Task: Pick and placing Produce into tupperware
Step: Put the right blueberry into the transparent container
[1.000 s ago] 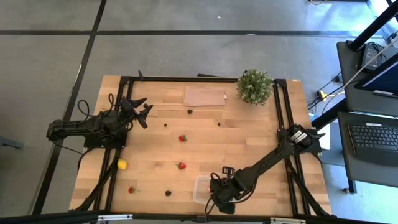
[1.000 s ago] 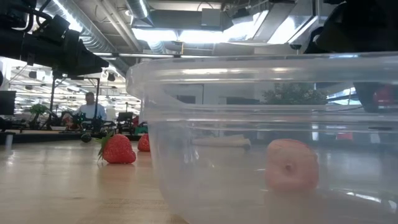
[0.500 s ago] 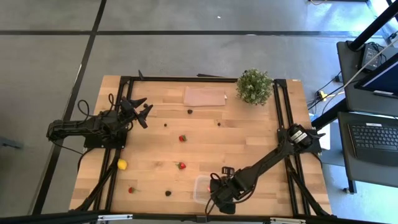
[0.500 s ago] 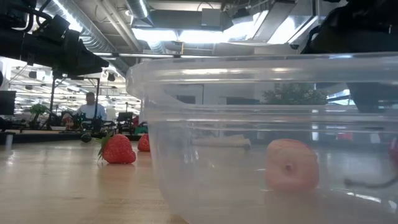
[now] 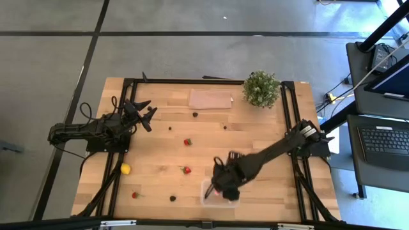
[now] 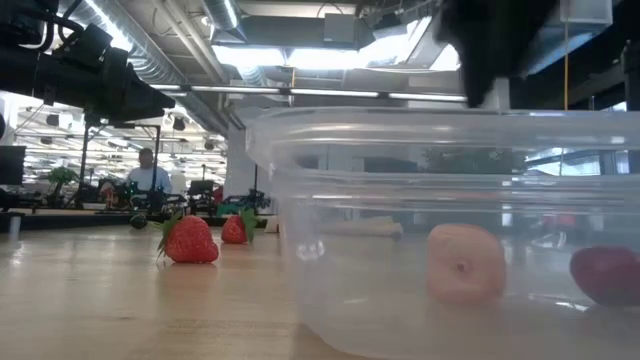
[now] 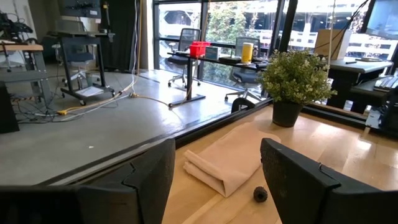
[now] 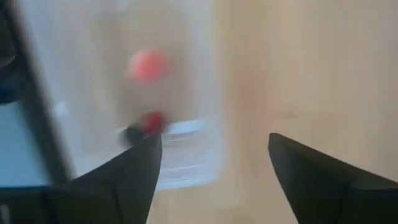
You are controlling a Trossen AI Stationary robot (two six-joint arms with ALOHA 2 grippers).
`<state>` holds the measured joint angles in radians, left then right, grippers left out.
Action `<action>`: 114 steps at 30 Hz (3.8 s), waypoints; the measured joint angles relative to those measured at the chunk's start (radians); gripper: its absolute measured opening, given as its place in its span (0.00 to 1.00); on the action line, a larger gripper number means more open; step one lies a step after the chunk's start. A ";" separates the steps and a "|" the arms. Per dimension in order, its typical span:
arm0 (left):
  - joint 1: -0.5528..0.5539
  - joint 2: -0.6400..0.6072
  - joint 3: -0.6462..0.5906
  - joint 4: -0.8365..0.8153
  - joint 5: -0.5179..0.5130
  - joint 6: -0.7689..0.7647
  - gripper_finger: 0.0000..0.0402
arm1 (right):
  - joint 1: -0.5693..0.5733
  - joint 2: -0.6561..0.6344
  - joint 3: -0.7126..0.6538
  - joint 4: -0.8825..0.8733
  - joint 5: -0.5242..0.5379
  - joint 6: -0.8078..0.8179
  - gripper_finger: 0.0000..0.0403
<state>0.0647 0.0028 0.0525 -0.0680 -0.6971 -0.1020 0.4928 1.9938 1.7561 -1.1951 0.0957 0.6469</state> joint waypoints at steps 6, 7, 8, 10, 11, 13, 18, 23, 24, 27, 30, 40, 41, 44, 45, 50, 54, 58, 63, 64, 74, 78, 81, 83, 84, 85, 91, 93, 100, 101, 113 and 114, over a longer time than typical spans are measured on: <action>0.000 0.000 0.000 0.001 0.000 0.000 0.57 | -0.076 -0.037 0.185 -0.136 0.301 -0.100 0.75; 0.000 0.000 0.000 0.001 0.000 0.000 0.57 | -0.090 -0.039 0.210 -0.144 0.334 -0.125 0.75; 0.000 0.000 0.000 0.000 0.000 0.000 0.57 | -0.103 -0.041 0.232 -0.149 0.358 -0.152 0.75; 0.000 0.000 0.000 0.001 0.000 0.000 0.57 | -0.136 -0.044 0.263 -0.164 0.382 -0.211 0.75; 0.000 0.000 0.000 0.000 0.000 0.000 0.57 | -0.153 -0.044 0.278 -0.170 0.382 -0.240 0.75; 0.000 0.000 0.000 0.001 0.000 0.000 0.57 | -0.190 -0.044 0.297 -0.185 0.383 -0.299 0.75; 0.000 0.000 0.000 0.000 0.000 0.000 0.57 | -0.287 -0.044 0.300 -0.190 0.379 -0.488 0.75; 0.000 0.000 0.000 0.001 0.000 0.000 0.57 | -0.423 -0.044 0.300 -0.152 0.254 -0.591 0.75; 0.000 0.000 0.000 0.001 0.000 0.000 0.57 | -0.452 -0.044 0.300 -0.140 0.221 -0.605 0.75; 0.000 0.000 0.000 0.001 0.000 0.000 0.57 | -0.533 -0.044 0.296 -0.101 0.153 -0.631 0.75; 0.000 0.000 0.000 0.001 0.000 0.000 0.57 | -0.602 -0.045 0.257 -0.065 0.139 -0.631 0.75; 0.000 0.000 0.000 0.001 0.000 0.000 0.57 | -0.703 -0.093 -0.091 0.060 0.036 -0.655 0.75; 0.000 0.000 0.000 0.001 0.000 0.000 0.57 | -0.704 -0.110 -0.143 0.095 0.019 -0.657 0.75; 0.000 0.000 0.000 0.001 0.000 0.000 0.57 | -0.704 -0.166 -0.297 0.216 -0.013 -0.676 0.75; 0.000 0.000 0.000 0.001 0.000 0.000 0.57 | -0.704 -0.186 -0.345 0.259 -0.013 -0.683 0.75; 0.000 0.000 0.000 0.001 0.000 0.000 0.57 | -0.704 -0.264 -0.566 0.504 -0.015 -0.711 0.75; 0.000 0.000 0.000 0.001 0.000 0.000 0.57 | -0.704 -0.283 -0.699 0.680 -0.015 -0.711 0.75; 0.000 0.000 0.000 0.001 0.000 0.000 0.57 | -0.704 -0.283 -0.792 0.780 -0.015 -0.708 0.75; 0.000 0.000 0.000 0.001 0.000 0.000 0.57 | -0.700 -0.283 -0.854 0.847 -0.016 -0.704 0.75; 0.000 0.000 0.000 0.001 0.000 0.000 0.57 | -0.699 -0.283 -0.859 0.859 -0.016 -0.704 0.75; 0.000 0.000 0.000 0.001 0.000 0.000 0.57 | -0.672 -0.283 -0.864 0.933 -0.020 -0.674 0.75; 0.000 0.000 0.000 0.001 0.000 0.000 0.57 | -0.665 -0.283 -0.864 0.937 -0.020 -0.657 0.75; 0.000 0.000 0.000 0.000 0.000 0.000 0.57 | -0.665 -0.283 -0.864 0.937 -0.020 -0.654 0.75; 0.000 0.000 0.000 0.001 0.000 0.000 0.57 | -0.665 -0.283 -0.864 0.937 -0.019 -0.654 0.75; 0.000 0.000 0.000 0.001 0.000 0.000 0.57 | -0.665 -0.283 -0.864 0.938 -0.019 -0.654 0.75; 0.000 0.000 0.000 0.001 0.000 0.000 0.57 | -0.665 -0.283 -0.864 0.939 -0.019 -0.654 0.75; 0.000 0.000 0.000 0.001 0.000 0.000 0.57 | -0.665 -0.283 -0.864 0.943 -0.019 -0.647 0.75; 0.000 0.000 0.000 0.001 0.000 0.000 0.57 | -0.664 -0.283 -0.864 0.943 -0.015 -0.618 0.75; 0.000 0.000 0.000 0.001 0.000 0.000 0.57 | -0.664 -0.283 -0.864 0.942 -0.012 -0.599 0.75; 0.000 0.000 0.000 0.001 0.000 0.000 0.57 | -0.664 -0.283 -0.864 0.943 -0.012 -0.599 0.75; 0.000 0.000 0.000 0.001 0.000 0.000 0.57 | -0.664 -0.283 -0.863 0.943 -0.011 -0.605 0.75; 0.000 0.000 0.000 0.001 0.000 0.000 0.57 | -0.664 -0.283 -0.863 0.943 -0.011 -0.604 0.75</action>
<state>0.0650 0.0027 0.0525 -0.0675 -0.6968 -0.1024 -0.1715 1.7111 0.8928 -0.2523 0.0852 0.0426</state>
